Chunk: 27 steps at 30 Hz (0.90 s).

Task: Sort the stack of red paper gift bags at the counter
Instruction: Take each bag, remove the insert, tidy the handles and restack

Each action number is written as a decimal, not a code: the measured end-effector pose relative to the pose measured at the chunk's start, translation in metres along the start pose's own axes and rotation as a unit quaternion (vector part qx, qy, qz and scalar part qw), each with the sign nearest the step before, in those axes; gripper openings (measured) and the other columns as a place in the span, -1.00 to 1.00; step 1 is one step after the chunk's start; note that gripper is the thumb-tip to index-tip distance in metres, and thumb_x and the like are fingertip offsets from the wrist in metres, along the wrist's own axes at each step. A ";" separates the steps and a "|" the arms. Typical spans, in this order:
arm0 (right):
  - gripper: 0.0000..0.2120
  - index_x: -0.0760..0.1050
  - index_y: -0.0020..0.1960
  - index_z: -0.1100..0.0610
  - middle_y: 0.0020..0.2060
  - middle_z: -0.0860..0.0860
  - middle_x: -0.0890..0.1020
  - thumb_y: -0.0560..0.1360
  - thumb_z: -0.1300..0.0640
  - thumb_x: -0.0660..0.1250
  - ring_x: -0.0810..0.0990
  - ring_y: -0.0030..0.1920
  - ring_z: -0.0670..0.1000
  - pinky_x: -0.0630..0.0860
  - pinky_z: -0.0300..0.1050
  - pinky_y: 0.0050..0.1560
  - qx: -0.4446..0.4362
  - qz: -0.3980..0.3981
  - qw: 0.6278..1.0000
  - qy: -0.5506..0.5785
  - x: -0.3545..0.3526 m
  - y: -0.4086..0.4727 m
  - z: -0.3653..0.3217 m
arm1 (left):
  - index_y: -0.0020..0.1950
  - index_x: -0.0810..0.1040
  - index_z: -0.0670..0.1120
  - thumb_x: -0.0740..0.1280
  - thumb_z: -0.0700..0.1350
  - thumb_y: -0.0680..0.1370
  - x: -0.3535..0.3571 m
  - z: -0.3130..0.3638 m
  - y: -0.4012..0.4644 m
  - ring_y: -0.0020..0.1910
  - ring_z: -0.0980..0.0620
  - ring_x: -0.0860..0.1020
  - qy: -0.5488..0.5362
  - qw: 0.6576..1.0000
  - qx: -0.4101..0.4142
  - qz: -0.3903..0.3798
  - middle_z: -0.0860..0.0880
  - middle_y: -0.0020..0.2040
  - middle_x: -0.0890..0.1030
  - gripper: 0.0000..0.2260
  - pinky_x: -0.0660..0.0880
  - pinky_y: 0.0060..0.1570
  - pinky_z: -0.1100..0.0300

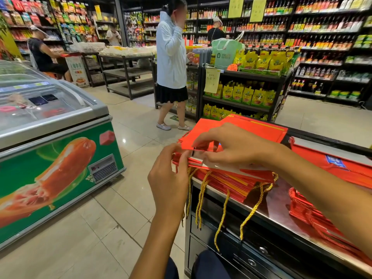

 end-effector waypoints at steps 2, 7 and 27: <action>-0.75 0.65 0.24 -0.01 0.07 -0.18 0.70 0.61 -0.02 0.34 0.60 0.03 -0.24 0.46 -0.41 -0.01 -0.002 0.031 0.999 0.028 -0.001 -0.001 -0.003 | 0.11 0.61 -0.06 0.46 -0.19 0.59 0.001 0.007 0.000 0.03 0.24 0.58 0.012 1.000 0.007 0.003 0.12 0.08 0.62 -0.87 0.48 0.07 0.46; -0.80 0.68 0.22 -0.06 0.05 -0.20 0.72 0.63 0.03 0.38 0.58 -0.01 -0.32 0.45 -0.40 -0.03 -0.002 0.075 0.996 0.038 -0.001 0.000 -0.005 | 0.14 0.69 -0.03 0.41 -0.14 0.60 0.007 0.008 0.005 0.22 0.17 0.50 0.099 0.994 -0.035 -0.027 0.07 0.26 0.58 -0.86 0.28 0.11 0.57; -0.72 0.71 0.16 0.05 -0.07 -0.22 0.69 0.52 0.25 0.35 0.58 -0.12 -0.32 0.48 -0.31 -0.13 0.004 0.107 0.994 0.032 -0.006 -0.003 0.001 | -0.01 0.74 0.02 0.46 -0.12 0.57 0.018 0.004 0.008 0.11 0.42 0.46 0.006 0.992 -0.080 -0.095 0.20 0.18 0.57 -0.93 0.45 -0.02 0.52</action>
Point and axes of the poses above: each hand's wrist, its own y-axis towards the middle knuckle, its own x-axis out of the palm, z = x × y, the point moved 6 cm from there along y, towards the middle knuckle
